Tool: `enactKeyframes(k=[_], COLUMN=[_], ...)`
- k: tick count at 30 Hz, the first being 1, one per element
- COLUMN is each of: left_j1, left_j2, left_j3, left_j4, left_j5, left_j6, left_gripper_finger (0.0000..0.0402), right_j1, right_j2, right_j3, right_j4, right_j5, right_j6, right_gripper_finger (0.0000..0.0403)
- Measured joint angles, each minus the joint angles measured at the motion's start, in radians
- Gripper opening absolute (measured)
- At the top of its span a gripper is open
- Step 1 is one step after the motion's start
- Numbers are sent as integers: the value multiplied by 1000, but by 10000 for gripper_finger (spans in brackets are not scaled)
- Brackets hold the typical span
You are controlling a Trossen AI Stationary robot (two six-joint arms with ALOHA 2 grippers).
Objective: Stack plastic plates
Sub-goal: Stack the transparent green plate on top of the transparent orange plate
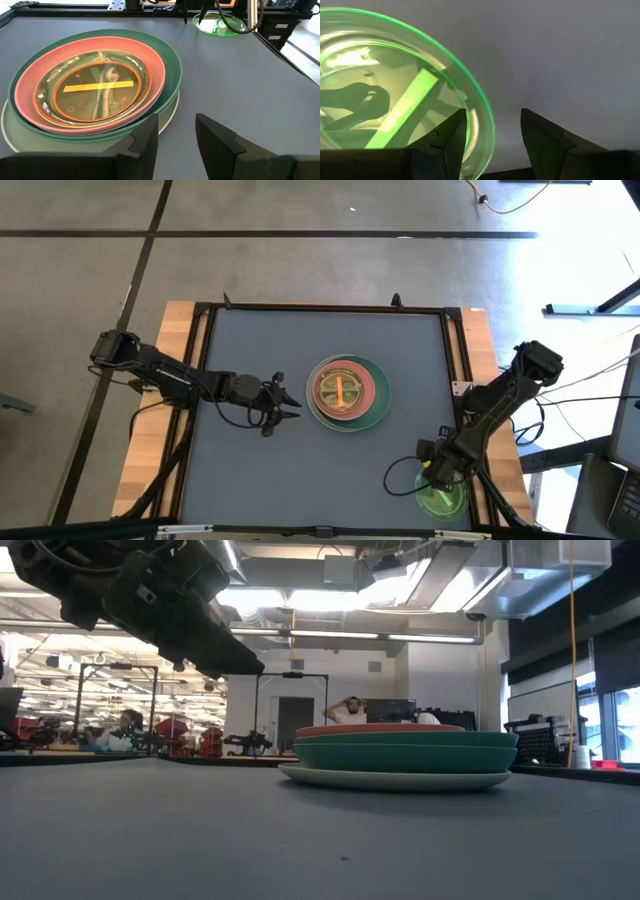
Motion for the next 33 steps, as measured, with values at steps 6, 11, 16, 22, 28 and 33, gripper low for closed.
enactKeyframes(k=[6,11,16,22,28,33], left_j1=[0,0,0,0,0,0], left_j2=[0,0,0,0,0,0], left_j3=[0,0,0,0,0,0], left_j4=[-3,-18,-18,-18,-17,-17], left_j5=[0,-1,-1,-3,-3,-3], left_j6=[0,0,0,0,0,0], left_gripper_finger=[124,124,124,124,124,124], right_j1=[-1,-1,-1,-1,-1,-23], right_j2=[-2,-2,-2,-4,-28,-72], right_j3=[-41,-45,-45,-45,-47,-47], right_j4=[74,79,76,71,84,79], right_j5=[-29,-33,-25,-16,-4,53], right_j6=[-5,-45,-57,-80,-80,-55], right_gripper_finger=[158,101,43,5,2,1])
